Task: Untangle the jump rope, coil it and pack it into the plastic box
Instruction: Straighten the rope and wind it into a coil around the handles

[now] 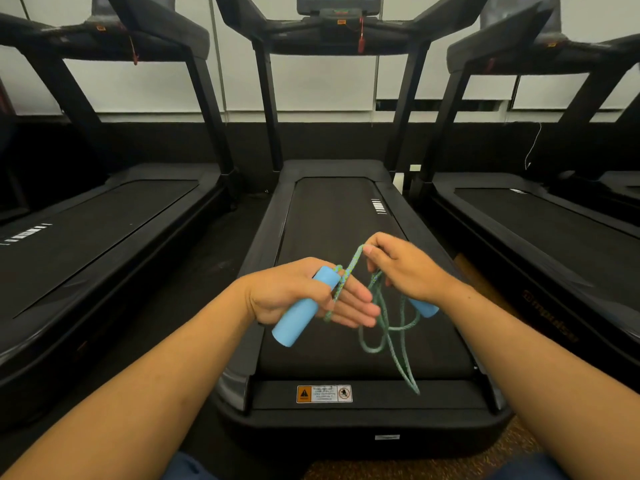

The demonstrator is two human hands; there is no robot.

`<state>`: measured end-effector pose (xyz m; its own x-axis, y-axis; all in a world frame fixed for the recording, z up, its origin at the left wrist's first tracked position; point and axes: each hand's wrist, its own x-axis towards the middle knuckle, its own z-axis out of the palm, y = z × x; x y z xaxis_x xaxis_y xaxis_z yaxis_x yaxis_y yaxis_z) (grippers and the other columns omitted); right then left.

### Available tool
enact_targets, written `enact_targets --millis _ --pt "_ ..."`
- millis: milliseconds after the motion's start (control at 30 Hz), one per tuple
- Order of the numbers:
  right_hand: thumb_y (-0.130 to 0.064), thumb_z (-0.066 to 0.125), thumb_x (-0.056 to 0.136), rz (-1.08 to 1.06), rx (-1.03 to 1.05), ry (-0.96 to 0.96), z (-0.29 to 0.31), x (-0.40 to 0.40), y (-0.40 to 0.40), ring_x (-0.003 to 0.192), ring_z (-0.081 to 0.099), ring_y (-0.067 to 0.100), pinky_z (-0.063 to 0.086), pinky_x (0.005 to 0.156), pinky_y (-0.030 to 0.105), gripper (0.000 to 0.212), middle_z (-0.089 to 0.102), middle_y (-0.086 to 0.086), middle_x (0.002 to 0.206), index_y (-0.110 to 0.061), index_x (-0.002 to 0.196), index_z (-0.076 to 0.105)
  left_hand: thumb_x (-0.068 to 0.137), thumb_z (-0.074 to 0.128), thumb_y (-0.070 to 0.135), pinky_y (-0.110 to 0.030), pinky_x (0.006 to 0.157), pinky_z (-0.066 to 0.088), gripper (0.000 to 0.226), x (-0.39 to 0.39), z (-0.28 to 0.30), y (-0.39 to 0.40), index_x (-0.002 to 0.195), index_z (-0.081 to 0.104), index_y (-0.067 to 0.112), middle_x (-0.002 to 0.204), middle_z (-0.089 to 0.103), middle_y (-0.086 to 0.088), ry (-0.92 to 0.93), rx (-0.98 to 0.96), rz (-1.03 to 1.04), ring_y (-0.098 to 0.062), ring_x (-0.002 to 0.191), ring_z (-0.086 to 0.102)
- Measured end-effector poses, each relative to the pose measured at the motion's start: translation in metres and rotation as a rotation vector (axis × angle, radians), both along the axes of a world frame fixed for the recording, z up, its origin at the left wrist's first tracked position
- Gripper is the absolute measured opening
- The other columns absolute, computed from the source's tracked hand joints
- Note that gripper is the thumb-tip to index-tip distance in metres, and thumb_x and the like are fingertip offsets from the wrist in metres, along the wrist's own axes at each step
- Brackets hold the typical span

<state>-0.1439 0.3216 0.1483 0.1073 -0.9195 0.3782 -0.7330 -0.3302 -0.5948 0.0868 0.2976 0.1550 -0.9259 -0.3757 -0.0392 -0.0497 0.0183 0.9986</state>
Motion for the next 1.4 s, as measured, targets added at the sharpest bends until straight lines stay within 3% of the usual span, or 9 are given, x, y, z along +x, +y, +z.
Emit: enact_targets --millis 100,167,267,467,567,733,933,1300,1400 --pt "-0.02 0.054 0.096 0.15 0.082 0.052 -0.012 0.011 0.002 0.084 0.065 0.013 0.054 0.079 0.038 0.011 0.069 -0.007 0.092 -0.024 0.095 0.064 0.08 0.048 -0.011 -0.058 0.115 0.036 0.055 -0.007 0.003 0.005 0.134 0.049 -0.015 0.138 0.049 -0.038 0.207 0.125 -0.063 -0.052 0.132 0.047" --pt "-0.008 0.053 0.094 0.185 0.188 0.121 -0.016 0.02 0.006 0.086 0.067 0.018 0.056 0.078 0.034 0.021 0.07 -0.001 0.103 -0.015 0.108 0.067 0.078 0.047 -0.009 -0.055 0.116 0.036 0.058 -0.007 0.004 0.004 0.135 0.049 -0.014 0.141 0.05 -0.037 0.278 0.132 -0.037 -0.049 0.135 0.047" --pt "-0.029 0.04 0.108 0.269 0.346 0.128 -0.018 0.035 0.015 0.062 0.06 0.015 0.056 0.071 0.038 0.026 0.069 -0.002 0.09 -0.02 0.1 0.062 0.079 0.041 -0.013 -0.051 0.116 0.037 0.059 -0.004 0.004 -0.001 0.138 0.048 -0.012 0.144 0.05 -0.034 0.352 0.151 0.068 -0.045 0.138 0.047" --pt "-0.039 0.04 0.107 0.39 0.49 0.189 -0.003 0.044 0.03 0.06 0.058 0.019 0.054 0.066 0.037 0.036 0.07 0.002 0.085 -0.013 0.099 0.063 0.083 0.042 -0.008 -0.045 0.114 0.042 0.059 0.005 0.001 -0.017 0.142 0.046 -0.008 0.144 0.055 -0.026 0.371 0.105 0.283 -0.038 0.136 0.052" --pt "-0.037 0.042 0.107 0.411 0.453 0.231 0.012 0.046 0.04 0.058 0.058 0.017 0.056 0.067 0.04 0.033 0.072 0.006 0.089 -0.013 0.097 0.063 0.078 0.046 -0.007 -0.043 0.114 0.042 0.06 0.01 -0.004 -0.025 0.139 0.05 -0.006 0.14 0.059 -0.023 0.313 0.046 0.385 -0.034 0.133 0.056" --pt "-0.032 0.045 0.106 0.326 0.261 0.171 0.043 0.035 0.051 0.058 0.06 0.013 0.049 0.056 0.021 0.024 0.072 -0.001 0.089 -0.02 0.094 0.062 0.071 0.052 -0.002 -0.031 0.097 0.052 0.056 0.013 -0.014 -0.025 0.125 0.065 0.002 0.12 0.073 -0.011 0.048 -0.179 0.444 -0.025 0.116 0.067" --pt "-0.032 0.048 0.105 0.142 0.064 0.089 0.041 0.023 0.037 0.056 0.059 0.007 0.049 0.056 0.023 0.023 0.069 -0.005 0.083 -0.02 0.091 0.061 0.073 0.049 -0.006 -0.045 0.111 0.046 0.057 0.002 -0.013 -0.012 0.129 0.06 -0.007 0.127 0.068 -0.023 -0.102 -0.209 0.269 -0.032 0.122 0.065" --pt "-0.035 0.049 0.105 0.026 -0.028 0.087 0.013 0.0 0.006 0.057 0.054 0.004 0.044 0.058 0.023 0.018 0.068 0.004 0.082 -0.023 0.093 0.057 0.077 0.046 -0.009 -0.053 0.109 0.047 0.051 0.002 0.005 -0.001 0.126 0.058 -0.011 0.126 0.066 -0.03 -0.058 -0.137 0.166 -0.041 0.122 0.063" --pt "-0.03 0.05 0.104 0.083 -0.013 0.072 0.003 0.007 0.005 0.072 0.06 0.012 0.05 0.069 0.034 0.015 0.069 0.003 0.083 -0.023 0.094 0.058 0.078 0.047 -0.011 -0.056 0.109 0.045 0.052 0.0 0.009 0.002 0.129 0.054 -0.016 0.131 0.058 -0.038 0.079 -0.018 0.088 -0.05 0.125 0.058"
